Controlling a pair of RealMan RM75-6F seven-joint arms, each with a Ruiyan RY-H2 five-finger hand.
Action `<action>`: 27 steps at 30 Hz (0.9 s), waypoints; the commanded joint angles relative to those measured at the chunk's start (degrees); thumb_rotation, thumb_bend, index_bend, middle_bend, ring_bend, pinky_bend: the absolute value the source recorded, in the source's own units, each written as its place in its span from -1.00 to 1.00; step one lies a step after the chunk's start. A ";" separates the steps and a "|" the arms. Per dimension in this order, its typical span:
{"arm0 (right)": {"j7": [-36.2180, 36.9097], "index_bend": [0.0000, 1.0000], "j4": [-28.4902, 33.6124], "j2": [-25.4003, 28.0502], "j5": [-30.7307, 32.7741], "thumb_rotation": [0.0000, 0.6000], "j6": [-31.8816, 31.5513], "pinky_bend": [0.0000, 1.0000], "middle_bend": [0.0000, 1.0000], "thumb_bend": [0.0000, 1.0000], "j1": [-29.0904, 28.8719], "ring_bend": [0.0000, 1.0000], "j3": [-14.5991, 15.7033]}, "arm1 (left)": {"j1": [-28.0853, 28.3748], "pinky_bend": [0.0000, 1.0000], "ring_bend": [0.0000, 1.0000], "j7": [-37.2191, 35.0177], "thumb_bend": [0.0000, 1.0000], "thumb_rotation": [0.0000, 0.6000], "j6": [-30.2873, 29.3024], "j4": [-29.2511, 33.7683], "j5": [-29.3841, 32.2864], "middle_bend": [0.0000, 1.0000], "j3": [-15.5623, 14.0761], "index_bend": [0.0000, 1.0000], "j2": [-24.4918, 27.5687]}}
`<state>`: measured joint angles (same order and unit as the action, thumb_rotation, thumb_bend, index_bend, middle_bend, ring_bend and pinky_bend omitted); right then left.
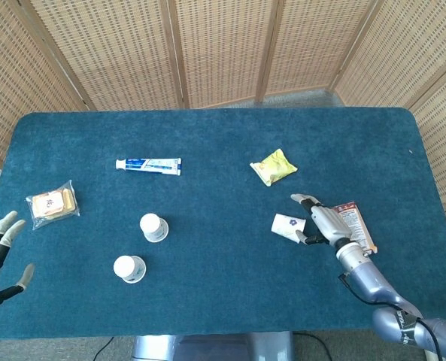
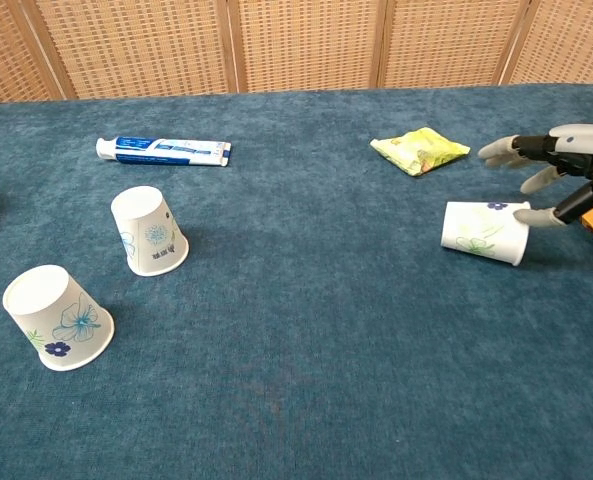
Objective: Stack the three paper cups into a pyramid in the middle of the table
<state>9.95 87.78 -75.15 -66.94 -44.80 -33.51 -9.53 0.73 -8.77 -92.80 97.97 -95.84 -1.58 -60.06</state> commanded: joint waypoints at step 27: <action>-58.07 -1.00 28.61 -5.27 36.57 1.00 -27.28 -0.70 -1.00 -0.17 -12.55 -1.00 3.69 | 2.57 -1.00 -1.00 -5.18 -0.05 1.00 1.70 -3.40 -0.89 -1.00 0.72 -0.94 -0.90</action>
<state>-46.97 115.80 -79.35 -31.18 -70.79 -45.41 -5.76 3.27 -13.93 -91.11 94.59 -96.70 -0.87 -60.95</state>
